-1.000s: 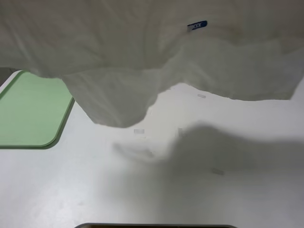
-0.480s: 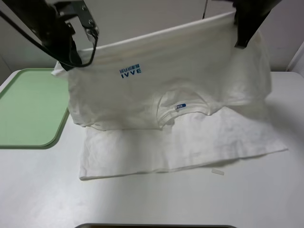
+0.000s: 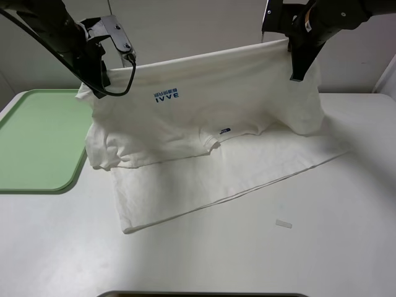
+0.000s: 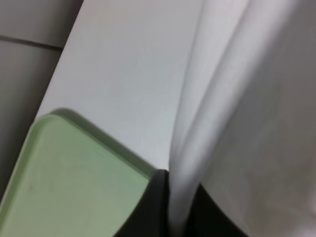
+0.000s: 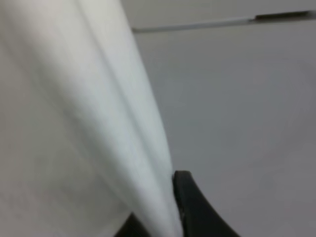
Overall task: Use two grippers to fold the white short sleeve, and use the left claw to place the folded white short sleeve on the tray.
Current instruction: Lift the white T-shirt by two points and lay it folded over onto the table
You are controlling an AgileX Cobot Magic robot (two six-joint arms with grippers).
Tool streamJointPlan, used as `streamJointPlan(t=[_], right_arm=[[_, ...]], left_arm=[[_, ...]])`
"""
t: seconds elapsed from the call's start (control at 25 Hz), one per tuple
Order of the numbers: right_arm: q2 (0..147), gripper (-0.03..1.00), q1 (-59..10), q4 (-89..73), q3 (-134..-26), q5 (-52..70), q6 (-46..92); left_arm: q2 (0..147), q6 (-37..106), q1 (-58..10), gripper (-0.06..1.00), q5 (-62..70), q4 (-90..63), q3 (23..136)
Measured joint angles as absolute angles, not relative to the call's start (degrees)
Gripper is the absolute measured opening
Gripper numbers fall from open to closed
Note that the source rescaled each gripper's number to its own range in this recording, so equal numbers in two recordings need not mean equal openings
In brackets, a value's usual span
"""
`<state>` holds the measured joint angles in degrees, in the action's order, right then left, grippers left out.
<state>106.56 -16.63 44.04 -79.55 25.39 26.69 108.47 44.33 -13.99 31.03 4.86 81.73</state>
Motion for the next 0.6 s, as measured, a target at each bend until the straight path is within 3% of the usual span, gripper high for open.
streamJointPlan(t=[0.32, 0.6], right_arm=[[106.6, 0.0, -16.6, 48.7, -78.5, 22.3, 27.7], [106.6, 0.0, -16.0, 51.9, -67.7, 20.0, 39.2]], left_arm=[[108.5, 53.0, -18.2, 0.0, 33.1, 7.0, 81.7], [108.5, 65.3, -26.4, 0.0, 43.2, 7.3, 81.6]])
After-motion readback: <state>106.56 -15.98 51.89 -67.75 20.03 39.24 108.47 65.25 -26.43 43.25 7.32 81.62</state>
